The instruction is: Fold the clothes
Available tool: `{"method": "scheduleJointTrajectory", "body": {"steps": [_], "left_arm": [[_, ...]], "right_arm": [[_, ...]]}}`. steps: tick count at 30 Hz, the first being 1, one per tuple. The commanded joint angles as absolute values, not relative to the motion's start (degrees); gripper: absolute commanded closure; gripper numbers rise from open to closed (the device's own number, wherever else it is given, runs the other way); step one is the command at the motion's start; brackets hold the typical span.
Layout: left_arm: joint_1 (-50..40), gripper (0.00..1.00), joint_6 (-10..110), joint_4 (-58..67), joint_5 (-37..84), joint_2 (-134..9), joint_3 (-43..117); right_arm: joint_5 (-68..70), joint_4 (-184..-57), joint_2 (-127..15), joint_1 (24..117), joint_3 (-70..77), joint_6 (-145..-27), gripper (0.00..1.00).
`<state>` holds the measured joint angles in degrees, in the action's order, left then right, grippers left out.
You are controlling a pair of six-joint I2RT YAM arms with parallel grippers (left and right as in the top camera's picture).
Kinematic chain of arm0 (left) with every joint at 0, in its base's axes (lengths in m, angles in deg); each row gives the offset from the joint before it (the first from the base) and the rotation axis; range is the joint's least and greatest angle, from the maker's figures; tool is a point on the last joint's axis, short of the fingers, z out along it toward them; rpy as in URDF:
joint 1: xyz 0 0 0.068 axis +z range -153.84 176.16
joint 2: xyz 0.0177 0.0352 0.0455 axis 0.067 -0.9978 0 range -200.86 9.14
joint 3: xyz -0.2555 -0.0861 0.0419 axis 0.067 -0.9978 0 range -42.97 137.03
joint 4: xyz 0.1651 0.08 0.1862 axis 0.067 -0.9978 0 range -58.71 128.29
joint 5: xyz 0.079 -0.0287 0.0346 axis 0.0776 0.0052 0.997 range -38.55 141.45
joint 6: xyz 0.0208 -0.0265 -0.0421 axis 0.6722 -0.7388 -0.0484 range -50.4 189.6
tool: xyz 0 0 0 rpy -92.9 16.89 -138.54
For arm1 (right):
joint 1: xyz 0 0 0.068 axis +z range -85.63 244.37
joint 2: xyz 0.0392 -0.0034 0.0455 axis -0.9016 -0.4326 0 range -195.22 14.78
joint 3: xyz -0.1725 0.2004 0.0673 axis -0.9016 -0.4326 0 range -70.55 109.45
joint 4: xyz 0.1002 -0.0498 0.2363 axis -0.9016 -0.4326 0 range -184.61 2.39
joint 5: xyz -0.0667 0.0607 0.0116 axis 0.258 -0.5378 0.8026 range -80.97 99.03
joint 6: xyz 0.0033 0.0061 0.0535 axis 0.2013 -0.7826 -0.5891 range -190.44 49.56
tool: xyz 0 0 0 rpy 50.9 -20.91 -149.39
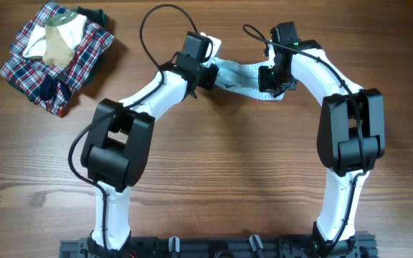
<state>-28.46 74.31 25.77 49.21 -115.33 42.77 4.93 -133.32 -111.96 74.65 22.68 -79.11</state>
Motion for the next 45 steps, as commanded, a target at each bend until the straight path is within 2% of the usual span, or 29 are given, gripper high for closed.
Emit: {"method": "scheduleJointTrajectory", "body": {"steps": [1,9,22,28,31,34,40,45], "left_arm": [[-27.39,0.84,75.18,27.74,48.25,-117.91,42.99],[-26.43,0.84,75.18,30.47,46.98,-121.34,42.99],[-25.55,0.82,75.23,44.13,47.05,-121.93,42.99],[-25.29,0.82,75.23,46.56,47.09,-122.15,42.99],[-25.31,0.82,75.18,46.95,51.33,-121.99,42.99],[-25.36,0.83,75.14,45.47,53.91,-119.59,42.99],[-25.25,0.85,68.89,32.79,53.94,-112.86,42.99],[-25.25,0.85,68.91,31.61,54.9,-112.35,42.99]], "right_arm": [[2.95,-134.59,-113.27,74.89,21.59,-78.34,0.96],[2.95,-134.63,-113.27,74.89,21.59,-78.34,0.96],[2.95,-135.75,-113.27,74.89,21.59,-78.3,0.96],[2.97,-136.36,-113.27,74.89,21.59,-78.32,0.96],[2.97,-136.29,-113.27,74.89,21.59,-78.34,0.96],[2.99,-136.25,-113.27,74.89,21.59,-78.32,0.96],[1.74,-136.31,-113.27,74.89,21.59,-79.85,0.96],[0.19,-140.53,-113.27,74.89,21.59,-81.2,0.96]]}}
